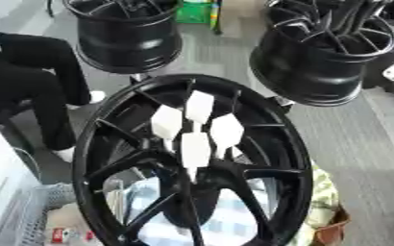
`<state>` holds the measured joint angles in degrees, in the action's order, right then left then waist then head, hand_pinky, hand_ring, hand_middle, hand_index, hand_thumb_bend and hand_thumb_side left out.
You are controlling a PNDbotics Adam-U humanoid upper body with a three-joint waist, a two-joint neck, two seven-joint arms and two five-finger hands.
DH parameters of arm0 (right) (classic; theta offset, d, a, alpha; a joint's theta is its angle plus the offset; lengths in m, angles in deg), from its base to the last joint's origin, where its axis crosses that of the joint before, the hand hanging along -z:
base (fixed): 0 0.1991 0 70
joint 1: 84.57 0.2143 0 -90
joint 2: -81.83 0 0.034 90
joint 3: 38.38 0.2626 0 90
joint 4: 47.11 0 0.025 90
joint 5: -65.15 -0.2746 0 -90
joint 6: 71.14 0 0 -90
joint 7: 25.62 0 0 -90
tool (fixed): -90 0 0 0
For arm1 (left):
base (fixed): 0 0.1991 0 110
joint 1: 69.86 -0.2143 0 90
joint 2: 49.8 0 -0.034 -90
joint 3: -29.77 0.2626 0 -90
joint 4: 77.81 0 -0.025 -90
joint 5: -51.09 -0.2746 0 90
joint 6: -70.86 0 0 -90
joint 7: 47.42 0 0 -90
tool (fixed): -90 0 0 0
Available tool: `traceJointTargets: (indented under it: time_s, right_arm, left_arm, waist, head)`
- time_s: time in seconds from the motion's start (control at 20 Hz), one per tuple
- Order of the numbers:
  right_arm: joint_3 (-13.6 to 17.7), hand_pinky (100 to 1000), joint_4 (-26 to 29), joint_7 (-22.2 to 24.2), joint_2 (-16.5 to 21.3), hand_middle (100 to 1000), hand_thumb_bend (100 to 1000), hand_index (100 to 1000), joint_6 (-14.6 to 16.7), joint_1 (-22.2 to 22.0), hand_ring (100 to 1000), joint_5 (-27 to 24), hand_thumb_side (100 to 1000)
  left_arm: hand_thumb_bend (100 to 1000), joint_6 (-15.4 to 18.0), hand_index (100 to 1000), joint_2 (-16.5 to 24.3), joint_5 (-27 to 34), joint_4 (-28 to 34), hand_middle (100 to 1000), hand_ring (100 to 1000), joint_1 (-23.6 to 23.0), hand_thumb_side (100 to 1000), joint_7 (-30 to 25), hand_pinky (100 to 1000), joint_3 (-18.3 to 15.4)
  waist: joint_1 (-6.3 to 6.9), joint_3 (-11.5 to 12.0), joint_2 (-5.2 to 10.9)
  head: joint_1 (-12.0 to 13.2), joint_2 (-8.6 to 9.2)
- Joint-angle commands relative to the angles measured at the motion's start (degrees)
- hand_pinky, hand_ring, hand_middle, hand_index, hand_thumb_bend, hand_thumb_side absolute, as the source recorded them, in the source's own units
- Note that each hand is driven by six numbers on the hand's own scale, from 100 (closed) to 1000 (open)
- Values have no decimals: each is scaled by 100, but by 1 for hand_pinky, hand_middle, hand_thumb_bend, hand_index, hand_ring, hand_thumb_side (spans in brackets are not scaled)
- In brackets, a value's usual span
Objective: Pull the pin out of the wheel hub.
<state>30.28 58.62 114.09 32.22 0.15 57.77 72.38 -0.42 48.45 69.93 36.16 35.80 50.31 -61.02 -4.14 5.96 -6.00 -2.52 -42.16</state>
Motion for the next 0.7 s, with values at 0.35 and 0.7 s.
traceJointTargets:
  time_s: [0.35,0.7]
  right_arm:
    - [-929,836,-535,-128,-762,703,627,802,-767,896,756,443,189]
    - [-1469,827,-900,-222,-1280,698,624,795,-1329,1223,753,537,187]
  left_arm:
    - [109,-36,808,115,22,62,643,750,48,522,-56,776,27]
    - [106,-63,808,83,27,62,643,750,49,526,-79,776,53]
  waist:
    - [24,17,67]
    - [25,25,60]
  head:
    - [3,29]
    - [2,-45]
